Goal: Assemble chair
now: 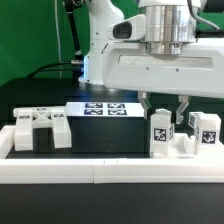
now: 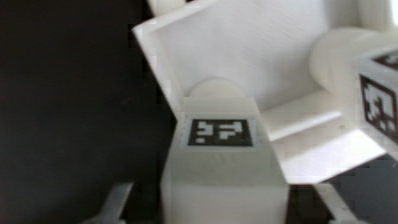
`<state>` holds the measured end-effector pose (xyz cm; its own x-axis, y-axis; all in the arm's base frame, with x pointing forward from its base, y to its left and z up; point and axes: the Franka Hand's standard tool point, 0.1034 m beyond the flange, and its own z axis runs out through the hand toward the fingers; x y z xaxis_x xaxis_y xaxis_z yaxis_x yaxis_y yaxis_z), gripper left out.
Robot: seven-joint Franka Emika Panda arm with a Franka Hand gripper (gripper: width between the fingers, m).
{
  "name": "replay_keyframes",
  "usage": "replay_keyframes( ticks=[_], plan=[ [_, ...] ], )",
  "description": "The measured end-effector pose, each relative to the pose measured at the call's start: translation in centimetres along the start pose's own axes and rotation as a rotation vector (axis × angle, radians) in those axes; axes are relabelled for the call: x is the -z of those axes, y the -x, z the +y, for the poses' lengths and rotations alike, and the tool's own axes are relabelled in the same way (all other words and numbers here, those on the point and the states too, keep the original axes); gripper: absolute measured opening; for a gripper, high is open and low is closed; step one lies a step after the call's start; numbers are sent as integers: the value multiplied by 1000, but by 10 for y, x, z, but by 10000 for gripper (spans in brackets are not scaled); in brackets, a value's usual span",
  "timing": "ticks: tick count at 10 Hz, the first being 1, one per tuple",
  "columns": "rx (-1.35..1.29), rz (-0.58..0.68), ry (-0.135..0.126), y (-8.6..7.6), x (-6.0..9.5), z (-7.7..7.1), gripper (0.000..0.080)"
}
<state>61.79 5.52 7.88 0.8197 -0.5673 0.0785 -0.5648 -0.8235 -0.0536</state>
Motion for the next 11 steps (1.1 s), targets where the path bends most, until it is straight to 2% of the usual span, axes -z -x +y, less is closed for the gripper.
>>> replay_keyframes(
  ticks=[3,8,10,11],
  plan=[
    [-366,-2,-5,2,0,-3,290],
    [-809,1,-8,1,0,-4,290],
    [-846,2,-8,1,0,-4,290],
    [-831,1,-8,1,0,-4,370]
  ],
)
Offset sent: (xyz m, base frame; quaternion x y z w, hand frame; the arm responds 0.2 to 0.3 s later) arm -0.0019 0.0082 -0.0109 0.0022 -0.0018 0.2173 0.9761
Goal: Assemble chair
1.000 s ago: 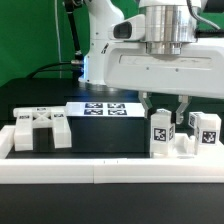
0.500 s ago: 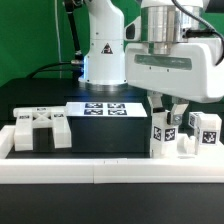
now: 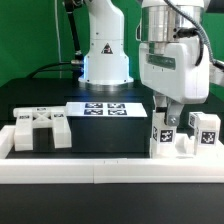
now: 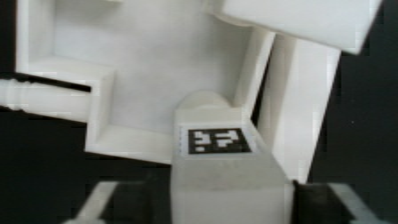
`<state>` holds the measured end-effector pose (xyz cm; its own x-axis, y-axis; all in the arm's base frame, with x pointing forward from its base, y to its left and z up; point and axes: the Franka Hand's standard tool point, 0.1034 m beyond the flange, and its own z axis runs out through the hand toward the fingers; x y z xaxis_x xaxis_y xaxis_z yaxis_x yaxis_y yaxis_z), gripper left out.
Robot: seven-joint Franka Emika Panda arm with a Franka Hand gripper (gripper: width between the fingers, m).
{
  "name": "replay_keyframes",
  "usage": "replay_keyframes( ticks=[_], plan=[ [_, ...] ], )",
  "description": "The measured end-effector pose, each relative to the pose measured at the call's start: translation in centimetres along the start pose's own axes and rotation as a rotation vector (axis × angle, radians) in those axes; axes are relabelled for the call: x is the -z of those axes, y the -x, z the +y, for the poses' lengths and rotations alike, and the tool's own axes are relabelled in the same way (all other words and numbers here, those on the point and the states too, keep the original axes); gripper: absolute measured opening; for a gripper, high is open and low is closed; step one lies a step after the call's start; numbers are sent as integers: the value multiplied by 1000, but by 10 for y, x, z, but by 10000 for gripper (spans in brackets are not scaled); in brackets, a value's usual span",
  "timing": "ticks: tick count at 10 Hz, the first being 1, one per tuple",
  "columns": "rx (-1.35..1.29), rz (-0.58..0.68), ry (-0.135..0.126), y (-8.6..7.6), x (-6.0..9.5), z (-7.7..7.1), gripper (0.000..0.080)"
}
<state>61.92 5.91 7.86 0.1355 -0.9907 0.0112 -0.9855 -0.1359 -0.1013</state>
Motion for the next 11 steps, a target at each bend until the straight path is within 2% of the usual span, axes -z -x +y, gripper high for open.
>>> replay_keyframes(
  ticks=[1,2,3,5,11],
  plan=[
    [48,0,0,0,0,0,555],
    [86,-1,3,0,0,0,555],
    [147,1,3,1,0,0,630],
    [394,4,1,0,0,0,646],
    [905,6,6,-3,-2,1,648]
  ],
)
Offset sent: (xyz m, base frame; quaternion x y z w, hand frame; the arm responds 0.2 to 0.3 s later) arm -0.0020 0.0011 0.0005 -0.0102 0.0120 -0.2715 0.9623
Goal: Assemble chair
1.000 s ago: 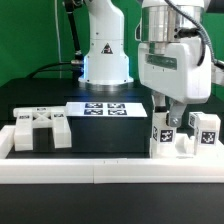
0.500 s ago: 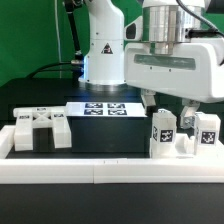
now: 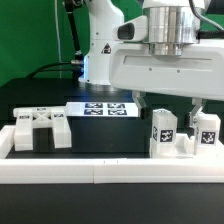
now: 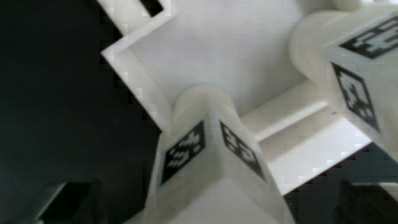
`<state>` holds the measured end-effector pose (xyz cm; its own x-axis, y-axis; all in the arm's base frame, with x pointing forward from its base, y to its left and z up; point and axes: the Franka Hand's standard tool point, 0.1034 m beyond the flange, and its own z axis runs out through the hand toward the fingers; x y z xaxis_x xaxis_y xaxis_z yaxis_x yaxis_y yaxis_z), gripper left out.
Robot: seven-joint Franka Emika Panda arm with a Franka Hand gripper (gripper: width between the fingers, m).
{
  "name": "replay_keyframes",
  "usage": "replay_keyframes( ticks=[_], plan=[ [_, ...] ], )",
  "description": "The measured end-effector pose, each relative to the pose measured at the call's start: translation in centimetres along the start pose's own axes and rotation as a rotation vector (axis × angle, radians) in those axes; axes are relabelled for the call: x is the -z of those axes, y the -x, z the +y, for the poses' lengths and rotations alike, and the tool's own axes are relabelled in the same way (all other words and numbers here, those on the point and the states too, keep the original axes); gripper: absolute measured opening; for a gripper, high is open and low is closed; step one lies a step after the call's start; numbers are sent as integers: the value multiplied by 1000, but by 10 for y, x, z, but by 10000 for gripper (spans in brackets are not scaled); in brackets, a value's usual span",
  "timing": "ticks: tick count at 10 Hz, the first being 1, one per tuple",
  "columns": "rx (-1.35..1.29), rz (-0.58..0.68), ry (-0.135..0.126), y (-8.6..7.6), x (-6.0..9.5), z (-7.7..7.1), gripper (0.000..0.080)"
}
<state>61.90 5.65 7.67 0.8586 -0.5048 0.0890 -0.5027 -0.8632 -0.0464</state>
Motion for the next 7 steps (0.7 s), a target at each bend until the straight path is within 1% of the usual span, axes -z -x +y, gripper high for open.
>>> replay_keyframes(
  ticks=[3,5,7],
  plan=[
    [234,0,10,0,-2,2,648],
    [327,0,12,-1,-2,3,648],
    [448,2,20,-2,-2,4,648]
  ],
)
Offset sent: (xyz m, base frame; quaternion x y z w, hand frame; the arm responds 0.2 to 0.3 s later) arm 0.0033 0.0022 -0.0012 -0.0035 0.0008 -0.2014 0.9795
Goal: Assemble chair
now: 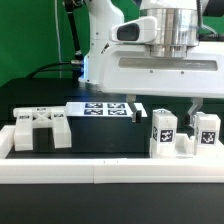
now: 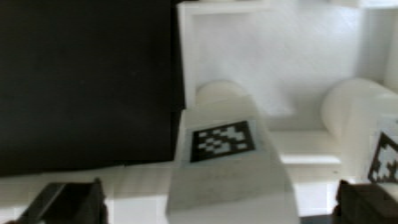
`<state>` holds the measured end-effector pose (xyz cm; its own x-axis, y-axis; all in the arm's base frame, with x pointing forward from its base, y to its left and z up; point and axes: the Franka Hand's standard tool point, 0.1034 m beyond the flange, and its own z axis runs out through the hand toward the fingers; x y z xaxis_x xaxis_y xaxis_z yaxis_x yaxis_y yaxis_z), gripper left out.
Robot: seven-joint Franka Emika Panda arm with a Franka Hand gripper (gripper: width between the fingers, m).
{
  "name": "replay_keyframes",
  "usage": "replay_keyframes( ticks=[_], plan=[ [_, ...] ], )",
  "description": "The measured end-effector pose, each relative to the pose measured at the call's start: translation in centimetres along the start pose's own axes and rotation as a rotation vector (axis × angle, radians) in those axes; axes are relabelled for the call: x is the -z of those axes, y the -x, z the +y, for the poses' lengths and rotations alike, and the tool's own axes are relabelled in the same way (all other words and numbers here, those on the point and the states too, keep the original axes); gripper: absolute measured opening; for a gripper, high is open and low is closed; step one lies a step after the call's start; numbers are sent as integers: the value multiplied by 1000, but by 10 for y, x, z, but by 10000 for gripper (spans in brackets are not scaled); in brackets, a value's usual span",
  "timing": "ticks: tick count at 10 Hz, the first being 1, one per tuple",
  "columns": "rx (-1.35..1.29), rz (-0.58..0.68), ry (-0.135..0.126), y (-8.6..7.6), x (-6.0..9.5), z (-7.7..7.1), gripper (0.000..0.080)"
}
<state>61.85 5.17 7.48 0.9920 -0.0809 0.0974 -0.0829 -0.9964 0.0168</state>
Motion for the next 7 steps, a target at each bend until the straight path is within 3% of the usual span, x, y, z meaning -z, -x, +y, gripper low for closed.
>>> replay_keyframes(
  ticks=[2,3,7],
  plan=[
    [-3,0,0,0,0,0,383],
    [-4,1,-1,0,1,0,289],
    [-171,-2,-5,0,0,0,290]
  ],
)
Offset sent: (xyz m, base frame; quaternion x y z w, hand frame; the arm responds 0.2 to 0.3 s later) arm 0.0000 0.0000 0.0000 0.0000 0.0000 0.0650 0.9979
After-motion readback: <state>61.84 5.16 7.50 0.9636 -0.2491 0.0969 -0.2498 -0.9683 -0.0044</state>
